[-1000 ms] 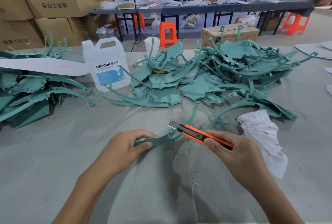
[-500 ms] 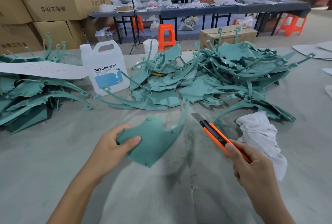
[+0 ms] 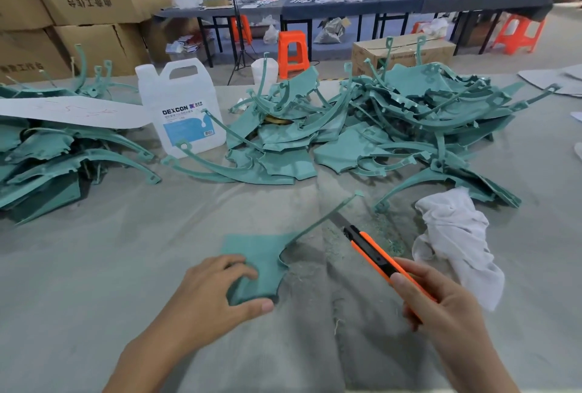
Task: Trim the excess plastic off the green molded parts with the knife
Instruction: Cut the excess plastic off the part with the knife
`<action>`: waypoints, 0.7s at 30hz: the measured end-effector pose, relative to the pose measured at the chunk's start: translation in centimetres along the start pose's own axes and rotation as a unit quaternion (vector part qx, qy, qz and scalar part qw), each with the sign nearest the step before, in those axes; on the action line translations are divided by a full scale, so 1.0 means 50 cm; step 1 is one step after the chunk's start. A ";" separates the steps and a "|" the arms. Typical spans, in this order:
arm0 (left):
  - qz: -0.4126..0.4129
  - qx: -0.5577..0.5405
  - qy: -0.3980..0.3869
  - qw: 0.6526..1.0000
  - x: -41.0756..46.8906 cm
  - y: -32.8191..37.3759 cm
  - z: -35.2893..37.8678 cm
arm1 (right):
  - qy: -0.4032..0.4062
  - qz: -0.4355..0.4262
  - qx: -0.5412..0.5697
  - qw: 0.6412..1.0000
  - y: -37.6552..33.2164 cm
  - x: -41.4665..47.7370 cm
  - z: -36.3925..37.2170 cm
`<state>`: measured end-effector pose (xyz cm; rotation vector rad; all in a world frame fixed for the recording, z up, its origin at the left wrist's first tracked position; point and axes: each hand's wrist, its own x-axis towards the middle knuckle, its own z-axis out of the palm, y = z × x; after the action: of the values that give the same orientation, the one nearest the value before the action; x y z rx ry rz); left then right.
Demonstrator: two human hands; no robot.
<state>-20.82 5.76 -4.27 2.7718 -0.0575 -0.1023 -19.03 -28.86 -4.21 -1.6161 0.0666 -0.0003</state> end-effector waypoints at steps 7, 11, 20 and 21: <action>-0.085 -0.007 0.021 0.996 0.048 0.023 0.043 | -0.106 -0.083 -0.203 0.970 -0.028 0.002 0.011; -0.087 -0.012 0.038 0.995 0.053 0.012 0.057 | -0.151 -0.135 -0.325 0.924 -0.044 0.014 0.027; -0.073 -0.001 0.061 0.995 0.048 0.018 0.060 | -0.212 -0.179 -0.381 0.882 -0.044 0.073 0.056; -0.074 -0.008 0.058 0.996 0.049 0.017 0.059 | -0.207 -0.187 -0.385 0.880 -0.046 0.080 0.057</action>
<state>-18.66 3.80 -6.86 2.7562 0.1784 0.0193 -14.81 -26.11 -2.23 -2.3669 -0.6577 0.0822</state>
